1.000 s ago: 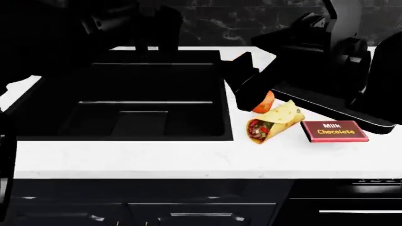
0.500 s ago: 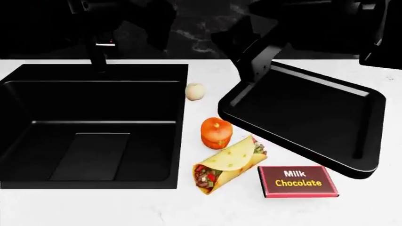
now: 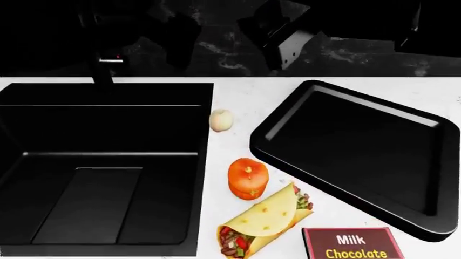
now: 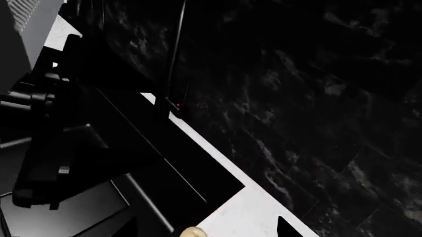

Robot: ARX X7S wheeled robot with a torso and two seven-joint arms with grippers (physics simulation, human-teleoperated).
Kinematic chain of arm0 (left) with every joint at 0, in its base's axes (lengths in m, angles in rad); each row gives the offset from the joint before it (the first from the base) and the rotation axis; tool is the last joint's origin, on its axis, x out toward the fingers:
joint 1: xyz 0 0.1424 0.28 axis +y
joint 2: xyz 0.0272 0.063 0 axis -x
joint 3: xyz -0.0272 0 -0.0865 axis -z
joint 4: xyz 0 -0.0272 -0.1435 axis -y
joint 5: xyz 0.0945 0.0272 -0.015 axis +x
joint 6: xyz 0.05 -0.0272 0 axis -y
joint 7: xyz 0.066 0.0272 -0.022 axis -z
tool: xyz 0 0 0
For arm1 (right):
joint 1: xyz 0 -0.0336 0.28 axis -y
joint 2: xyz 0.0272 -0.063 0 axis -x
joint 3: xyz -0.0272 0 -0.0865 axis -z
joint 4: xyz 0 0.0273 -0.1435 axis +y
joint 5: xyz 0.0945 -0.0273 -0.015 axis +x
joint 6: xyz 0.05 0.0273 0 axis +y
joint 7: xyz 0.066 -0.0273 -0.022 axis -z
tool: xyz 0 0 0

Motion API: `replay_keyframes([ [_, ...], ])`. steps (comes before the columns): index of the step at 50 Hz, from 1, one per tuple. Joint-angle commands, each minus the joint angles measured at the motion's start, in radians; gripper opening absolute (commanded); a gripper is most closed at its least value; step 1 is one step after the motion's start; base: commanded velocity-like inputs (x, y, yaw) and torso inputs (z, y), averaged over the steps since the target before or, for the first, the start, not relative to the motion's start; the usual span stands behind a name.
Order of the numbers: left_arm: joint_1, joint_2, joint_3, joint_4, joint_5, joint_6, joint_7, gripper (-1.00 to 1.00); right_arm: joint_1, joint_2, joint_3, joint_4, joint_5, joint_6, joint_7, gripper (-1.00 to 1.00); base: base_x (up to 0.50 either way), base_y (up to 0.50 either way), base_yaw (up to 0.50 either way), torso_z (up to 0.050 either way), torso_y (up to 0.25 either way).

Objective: Pick up the fruits and vegetables and place them in the sink. Turn on the sink faucet to wash them. Then turn the sink off and put them in the tray.

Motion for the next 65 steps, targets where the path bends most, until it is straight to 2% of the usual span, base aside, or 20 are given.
replay_keyframes([
  [1,0.018,-0.011,0.014,0.017,-0.003,0.001,0.005,1.0,-0.01,-0.012,-0.022,0.042,-0.035,-0.04,-0.032,1.0,0.5,0.0,0.0,0.0,0.0],
  [7,0.024,-0.017,0.003,0.039,-0.042,-0.035,-0.012,1.0,-0.016,-0.011,-0.025,0.04,-0.032,-0.044,-0.034,1.0,0.33,0.0,0.0,0.0,0.002],
  [8,0.033,-0.015,-0.022,0.039,-0.101,-0.085,-0.032,1.0,-0.012,-0.016,-0.034,0.053,-0.04,-0.043,-0.038,1.0,0.0,0.0,0.0,0.0,0.0],
  [11,0.101,0.002,-0.109,0.037,-0.358,-0.257,-0.194,1.0,0.031,-0.06,-0.1,0.164,-0.139,-0.096,-0.103,1.0,0.0,0.0,0.0,0.0,0.0],
  [13,0.154,-0.013,-0.09,0.039,-0.541,-0.293,-0.301,1.0,0.089,-0.129,-0.16,0.337,-0.254,-0.212,-0.205,1.0,0.0,0.0,0.0,0.0,0.0],
  [15,0.182,-0.035,-0.049,0.047,-0.624,-0.287,-0.337,1.0,0.153,-0.213,-0.205,0.557,-0.358,-0.346,-0.3,1.0,0.0,0.0,0.0,0.0,0.0],
  [19,0.224,-0.055,0.001,0.072,-0.637,-0.275,-0.301,1.0,0.312,-0.476,-0.288,1.157,-0.544,-0.706,-0.558,1.0,0.0,0.0,0.0,0.0,0.0],
  [20,0.234,-0.056,0.009,0.077,-0.626,-0.269,-0.285,1.0,0.314,-0.494,-0.275,1.283,-0.563,-0.728,-0.564,1.0,0.0,0.0,0.0,0.0,0.0],
  [29,0.391,-0.049,0.066,0.177,-0.515,-0.192,-0.128,1.0,0.254,-0.515,0.026,1.284,-0.852,-0.728,-0.538,1.0,0.0,0.0,0.0,0.002,0.003],
  [38,0.426,-0.009,0.109,0.182,-0.39,-0.104,-0.011,1.0,0.23,-0.519,0.239,1.284,-1.073,-0.714,-0.56,1.0,0.0,0.0,0.0,0.001,0.002],
  [47,0.397,0.016,0.134,0.163,-0.323,-0.062,0.045,1.0,0.204,-0.517,0.301,1.283,-1.175,-0.712,-0.587,1.0,0.0,0.0,0.0,0.001,0.0],
  [65,0.389,0.068,0.168,0.16,-0.345,-0.067,0.049,1.0,0.164,-0.505,0.329,1.283,-1.241,-0.714,-0.608,1.0,0.0,0.0,0.0,0.0,0.0],
])
